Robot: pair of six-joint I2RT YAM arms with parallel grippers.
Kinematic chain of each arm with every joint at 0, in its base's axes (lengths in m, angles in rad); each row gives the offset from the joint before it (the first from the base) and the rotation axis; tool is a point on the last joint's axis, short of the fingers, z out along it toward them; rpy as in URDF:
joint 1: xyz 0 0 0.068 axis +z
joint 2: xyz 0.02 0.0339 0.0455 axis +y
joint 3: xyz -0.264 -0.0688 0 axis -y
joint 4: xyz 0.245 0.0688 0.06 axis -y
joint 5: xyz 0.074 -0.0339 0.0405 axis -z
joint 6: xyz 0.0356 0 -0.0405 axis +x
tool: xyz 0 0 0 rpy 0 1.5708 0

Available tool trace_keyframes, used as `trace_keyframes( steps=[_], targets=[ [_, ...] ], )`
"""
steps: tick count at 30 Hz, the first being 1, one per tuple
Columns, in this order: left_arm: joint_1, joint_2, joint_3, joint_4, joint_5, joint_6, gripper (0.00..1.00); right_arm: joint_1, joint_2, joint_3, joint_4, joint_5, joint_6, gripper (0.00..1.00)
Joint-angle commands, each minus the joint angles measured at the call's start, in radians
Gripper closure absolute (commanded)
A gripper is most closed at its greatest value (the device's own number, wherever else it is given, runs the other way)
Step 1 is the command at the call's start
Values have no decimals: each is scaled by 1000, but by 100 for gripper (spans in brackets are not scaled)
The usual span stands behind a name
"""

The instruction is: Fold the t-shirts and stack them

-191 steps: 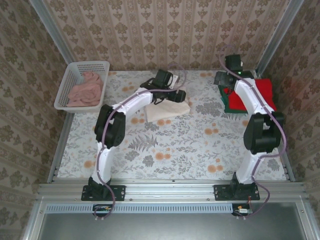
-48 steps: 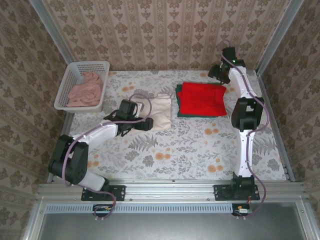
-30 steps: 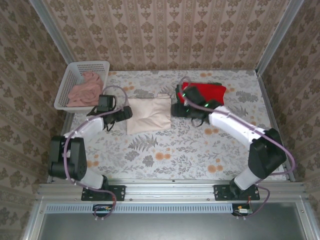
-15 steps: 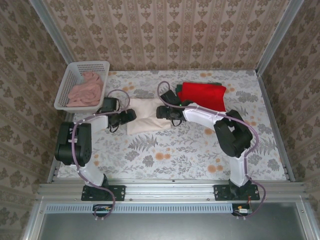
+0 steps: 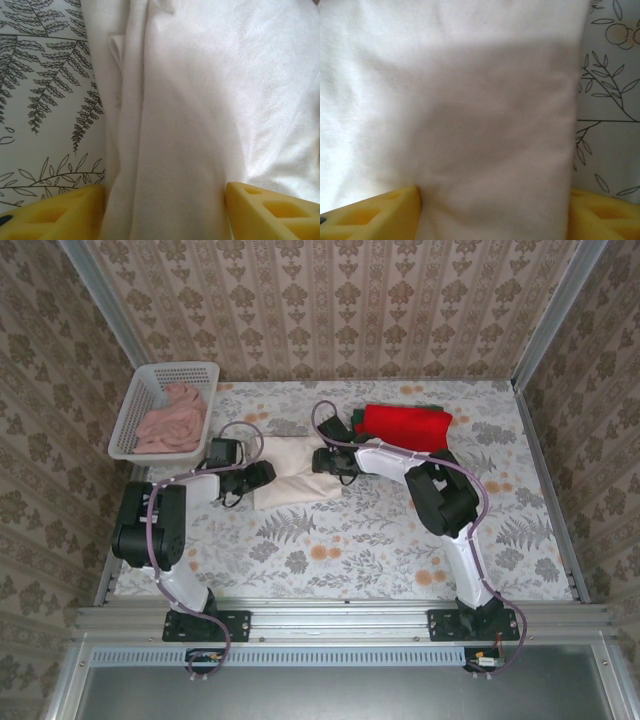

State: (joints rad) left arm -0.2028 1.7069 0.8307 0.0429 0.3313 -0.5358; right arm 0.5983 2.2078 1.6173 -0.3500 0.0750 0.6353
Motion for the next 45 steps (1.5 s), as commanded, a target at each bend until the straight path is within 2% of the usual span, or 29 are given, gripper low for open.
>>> trace_keyframes(
  steps=[1, 4, 8, 13, 17, 18, 25, 32, 37, 41, 45],
  targets=[
    [-55, 8, 0, 0, 22, -9, 38, -3, 42, -19, 69, -122, 45, 39],
    [-73, -4, 4, 7, 38, -14, 52, 2, 44, -14, 109, -187, 64, 46],
    [-70, 3, 16, 3, 73, -18, 71, 5, 28, -10, 94, -166, 69, 63],
    [-57, -36, 8, 9, 106, -27, 85, -4, -54, -56, 99, -136, 65, 87],
    [-56, -93, 8, 8, 131, -45, 98, -12, -134, -79, 71, -105, 51, 97],
    [-59, -112, 11, 5, 133, -50, 100, -14, -152, -84, 65, -99, 46, 100],
    [-135, -217, 135, -79, 120, -47, 100, -58, -333, -111, -7, -65, 7, 100],
    [-297, -145, 403, -104, 37, 3, 100, -199, -514, -98, -90, -49, -60, 100],
    [-381, 75, 673, -67, 16, 49, 100, -394, -559, -99, -91, -115, -114, 100],
    [-384, 320, 1056, -191, 58, 72, 100, -524, -491, 12, -131, -203, -141, 100],
    [-402, 506, 1339, -251, 71, 119, 100, -618, -421, 53, -85, -302, -146, 100]
  ],
)
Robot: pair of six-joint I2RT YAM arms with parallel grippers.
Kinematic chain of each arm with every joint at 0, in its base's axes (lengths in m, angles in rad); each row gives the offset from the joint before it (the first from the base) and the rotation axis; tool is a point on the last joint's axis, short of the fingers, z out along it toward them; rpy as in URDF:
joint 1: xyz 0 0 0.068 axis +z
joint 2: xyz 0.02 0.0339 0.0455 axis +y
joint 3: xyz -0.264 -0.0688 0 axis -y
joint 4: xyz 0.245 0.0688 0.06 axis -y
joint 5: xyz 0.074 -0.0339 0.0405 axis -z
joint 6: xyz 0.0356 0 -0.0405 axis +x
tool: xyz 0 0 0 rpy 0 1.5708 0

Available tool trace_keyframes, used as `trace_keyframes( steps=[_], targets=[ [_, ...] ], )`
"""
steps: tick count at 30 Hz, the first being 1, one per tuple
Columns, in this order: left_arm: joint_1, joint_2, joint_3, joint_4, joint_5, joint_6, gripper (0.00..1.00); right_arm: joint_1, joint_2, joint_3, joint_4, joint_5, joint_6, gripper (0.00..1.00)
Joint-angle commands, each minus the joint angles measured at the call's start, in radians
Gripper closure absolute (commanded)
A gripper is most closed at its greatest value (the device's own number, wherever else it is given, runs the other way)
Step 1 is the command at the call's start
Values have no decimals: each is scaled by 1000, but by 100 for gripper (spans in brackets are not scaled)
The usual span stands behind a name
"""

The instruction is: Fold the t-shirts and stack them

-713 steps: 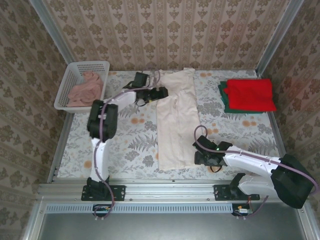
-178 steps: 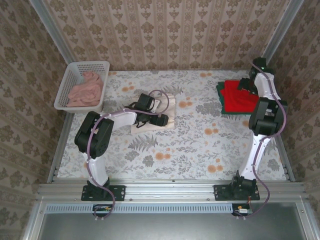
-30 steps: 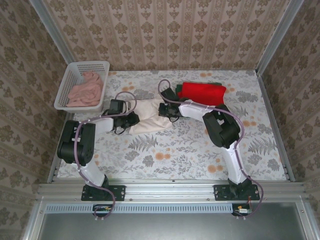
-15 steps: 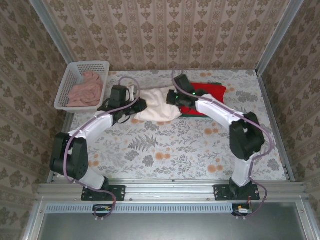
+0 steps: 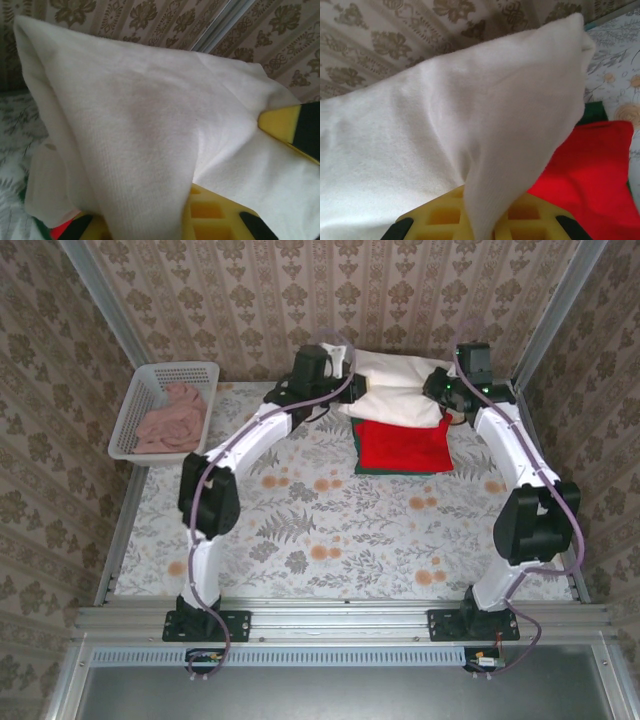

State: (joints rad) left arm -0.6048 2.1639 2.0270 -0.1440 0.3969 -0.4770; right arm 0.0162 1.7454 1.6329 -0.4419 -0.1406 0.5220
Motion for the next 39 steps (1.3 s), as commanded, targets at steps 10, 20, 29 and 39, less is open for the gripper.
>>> trace_keyframes(
  steps=[10, 20, 29, 39],
  targets=[
    [-51, -10, -233, 112, -38, 14, 100, -123, 70, -134, 77, -189, -67, 100],
    [-69, -49, -402, 125, -41, -45, 75, -158, 88, -245, 46, -148, -111, 83],
    [-57, -128, -404, 48, -21, -43, 63, -172, -29, -240, -38, -71, -128, 56],
    [-64, -106, -219, -233, -274, 46, 52, 35, -179, -359, 60, 97, -105, 48]
  ],
)
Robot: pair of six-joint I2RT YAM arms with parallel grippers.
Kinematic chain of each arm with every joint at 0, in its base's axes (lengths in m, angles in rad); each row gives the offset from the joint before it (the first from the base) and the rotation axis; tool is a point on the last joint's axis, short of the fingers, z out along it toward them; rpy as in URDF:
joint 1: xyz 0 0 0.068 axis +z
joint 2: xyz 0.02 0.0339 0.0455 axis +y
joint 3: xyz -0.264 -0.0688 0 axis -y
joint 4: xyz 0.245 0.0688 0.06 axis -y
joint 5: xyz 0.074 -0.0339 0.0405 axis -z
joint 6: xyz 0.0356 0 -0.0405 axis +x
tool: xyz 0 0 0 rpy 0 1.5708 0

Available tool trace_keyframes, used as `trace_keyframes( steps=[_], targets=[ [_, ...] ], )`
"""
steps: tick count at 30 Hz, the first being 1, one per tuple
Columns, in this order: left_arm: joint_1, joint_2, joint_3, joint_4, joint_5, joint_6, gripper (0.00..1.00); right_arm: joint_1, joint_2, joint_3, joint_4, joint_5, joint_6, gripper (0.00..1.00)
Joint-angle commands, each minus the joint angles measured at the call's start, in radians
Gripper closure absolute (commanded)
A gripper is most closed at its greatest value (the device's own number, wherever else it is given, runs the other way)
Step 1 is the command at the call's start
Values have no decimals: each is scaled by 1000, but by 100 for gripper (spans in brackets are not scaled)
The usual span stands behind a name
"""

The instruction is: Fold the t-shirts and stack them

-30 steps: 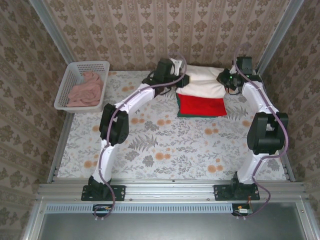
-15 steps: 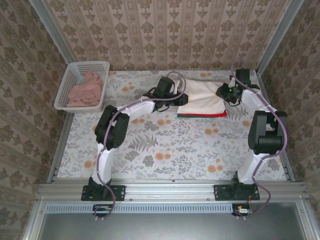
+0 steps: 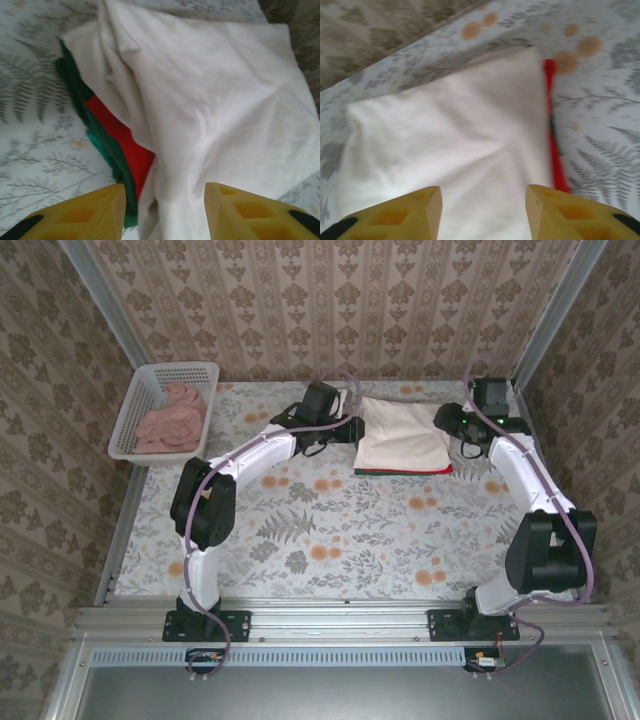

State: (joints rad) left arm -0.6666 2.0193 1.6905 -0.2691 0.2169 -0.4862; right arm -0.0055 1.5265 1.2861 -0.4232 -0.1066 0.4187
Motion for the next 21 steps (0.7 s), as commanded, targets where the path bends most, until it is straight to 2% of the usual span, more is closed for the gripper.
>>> trace_keyframes(
  steps=[1, 4, 8, 11, 14, 17, 19, 21],
  targets=[
    [-5, 84, 177, -112, -81, 70, 53, 74, 79, 16, 31, 88, 3, 48],
    [-8, 221, 351, -129, -50, 95, 58, 66, 205, 115, 22, 121, 16, 49],
    [-5, 329, 462, -169, -46, 124, 67, 16, 354, 252, -8, 101, 25, 50],
    [-4, 320, 368, -135, -51, 135, 75, -8, 467, 360, -42, 70, 4, 49],
    [-1, 275, 209, -40, -50, 121, 79, -32, 560, 456, -92, 58, -10, 46],
    [2, 249, 134, 12, -19, 119, 81, -56, 612, 516, -107, 20, -14, 40],
    [-1, 237, 123, 13, -8, 121, 81, -63, 616, 546, -143, -6, -13, 37],
    [-2, 215, 112, 17, -5, 123, 71, -61, 577, 537, -144, -7, -14, 34]
  ],
)
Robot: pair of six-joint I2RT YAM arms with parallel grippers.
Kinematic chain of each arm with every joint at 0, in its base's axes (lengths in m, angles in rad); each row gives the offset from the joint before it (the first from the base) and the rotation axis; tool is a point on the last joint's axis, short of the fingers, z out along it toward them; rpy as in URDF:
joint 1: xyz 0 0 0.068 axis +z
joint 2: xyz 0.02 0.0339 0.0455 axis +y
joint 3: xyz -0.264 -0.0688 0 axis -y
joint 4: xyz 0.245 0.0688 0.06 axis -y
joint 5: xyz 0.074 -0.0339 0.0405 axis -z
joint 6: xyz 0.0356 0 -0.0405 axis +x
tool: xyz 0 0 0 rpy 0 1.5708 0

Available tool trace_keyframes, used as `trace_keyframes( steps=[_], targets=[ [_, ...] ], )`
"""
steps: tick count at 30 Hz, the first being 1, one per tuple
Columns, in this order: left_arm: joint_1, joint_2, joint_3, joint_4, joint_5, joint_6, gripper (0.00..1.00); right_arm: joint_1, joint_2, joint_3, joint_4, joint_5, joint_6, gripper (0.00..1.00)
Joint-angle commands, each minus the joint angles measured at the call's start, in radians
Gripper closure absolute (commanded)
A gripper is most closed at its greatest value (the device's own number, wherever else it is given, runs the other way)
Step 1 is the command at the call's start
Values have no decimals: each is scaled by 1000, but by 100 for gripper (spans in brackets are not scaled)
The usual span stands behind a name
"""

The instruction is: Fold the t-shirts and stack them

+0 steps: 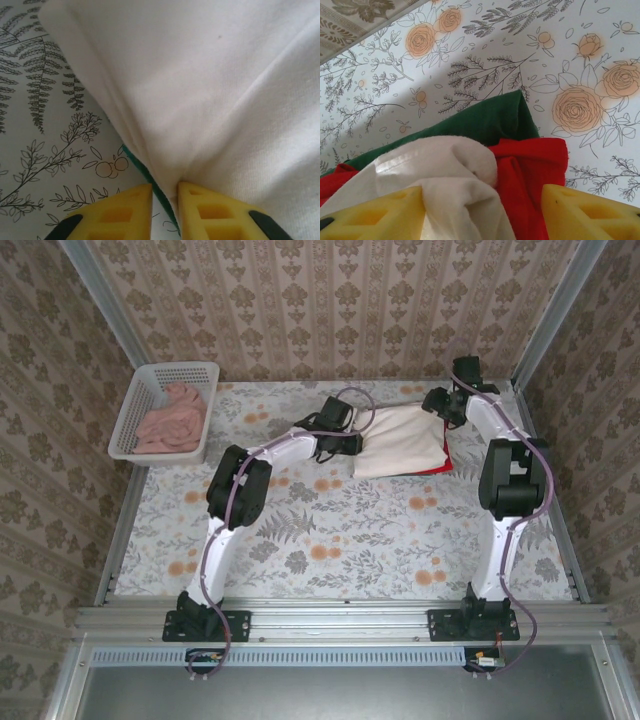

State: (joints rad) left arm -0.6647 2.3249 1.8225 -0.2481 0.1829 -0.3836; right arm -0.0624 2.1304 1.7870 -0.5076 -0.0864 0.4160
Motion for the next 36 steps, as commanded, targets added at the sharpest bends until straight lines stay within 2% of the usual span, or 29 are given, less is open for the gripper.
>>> trace_keyframes(
  steps=[1, 5, 9, 13, 15, 18, 21, 22, 25, 30, 36],
  targets=[
    [-4, -105, -26, -2, 22, 21, 62, 0, -62, 17, -52, -22, -12, 32],
    [-2, -184, -50, 9, -13, 27, 47, 29, -214, -84, -53, 71, -18, 29],
    [2, -269, -87, 15, -35, 16, 44, 85, -373, -227, -34, 193, -16, 28],
    [20, -404, -233, 74, -51, -13, 43, 209, -454, -356, 51, 217, -31, 24],
    [34, -489, -333, 115, -51, -27, 35, 267, -433, -371, 54, 231, -36, 21],
    [55, -634, -489, 145, -83, -30, 17, 349, -390, -377, 44, 280, -52, 14],
    [82, -771, -643, 158, -118, -23, 7, 432, -358, -374, 53, 321, -85, 0],
    [93, -813, -694, 156, -128, -23, 4, 459, -341, -360, 43, 348, -101, 0],
    [126, -909, -825, 159, -140, -43, 1, 525, -262, -282, -20, 449, -144, 0],
    [174, -1016, -1002, 174, -140, -68, 0, 611, -52, -83, -210, 717, -190, 0],
    [204, -1096, -1080, 154, -131, -62, 0, 620, 63, -10, -309, 913, -227, 0]
  ],
)
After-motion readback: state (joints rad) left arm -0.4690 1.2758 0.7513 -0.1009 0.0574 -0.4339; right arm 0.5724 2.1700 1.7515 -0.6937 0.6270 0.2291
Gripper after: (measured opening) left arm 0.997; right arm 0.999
